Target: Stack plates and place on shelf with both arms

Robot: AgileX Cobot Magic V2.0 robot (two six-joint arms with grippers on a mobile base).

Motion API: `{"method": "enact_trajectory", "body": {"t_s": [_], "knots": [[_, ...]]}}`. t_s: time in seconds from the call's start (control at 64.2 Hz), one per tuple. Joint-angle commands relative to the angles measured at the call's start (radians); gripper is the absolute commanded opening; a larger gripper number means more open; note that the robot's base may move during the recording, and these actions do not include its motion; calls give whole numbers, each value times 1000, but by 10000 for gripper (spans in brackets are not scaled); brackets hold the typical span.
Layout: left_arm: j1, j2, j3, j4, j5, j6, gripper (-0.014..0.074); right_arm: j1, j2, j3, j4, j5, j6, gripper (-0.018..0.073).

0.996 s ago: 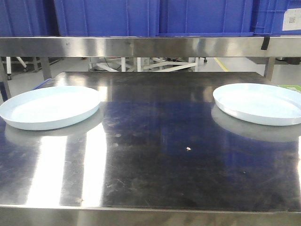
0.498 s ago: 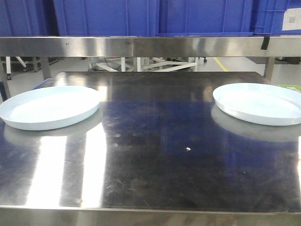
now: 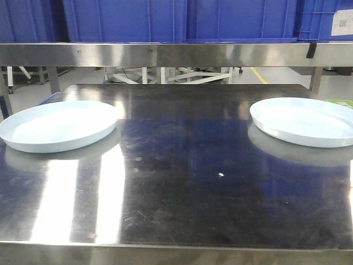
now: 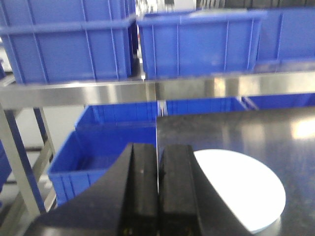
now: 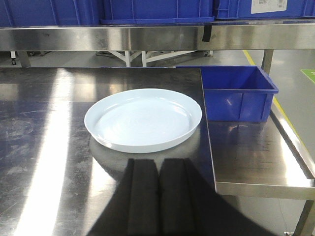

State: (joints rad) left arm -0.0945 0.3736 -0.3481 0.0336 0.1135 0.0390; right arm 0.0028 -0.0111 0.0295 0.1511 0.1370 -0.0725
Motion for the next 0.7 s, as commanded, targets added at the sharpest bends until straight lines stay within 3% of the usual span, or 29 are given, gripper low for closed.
{"method": "enact_trajectory", "body": {"t_s": [0.0, 0.296, 0.529, 0.685], "knots": [[-3, 91, -76, -13, -76, -7, 83, -5, -19, -1, -5, -89, -5, 55], [-3, 466, -263, -48, -34, -7, 83, -5, -19, -1, -5, -89, -5, 55], [-3, 739, -457, -177, 108, -7, 83, -5, -19, -1, -5, -89, -5, 55], [-1, 887, -583, -191, 213, -7, 83, -5, -19, -1, -5, -89, -5, 55]]}}
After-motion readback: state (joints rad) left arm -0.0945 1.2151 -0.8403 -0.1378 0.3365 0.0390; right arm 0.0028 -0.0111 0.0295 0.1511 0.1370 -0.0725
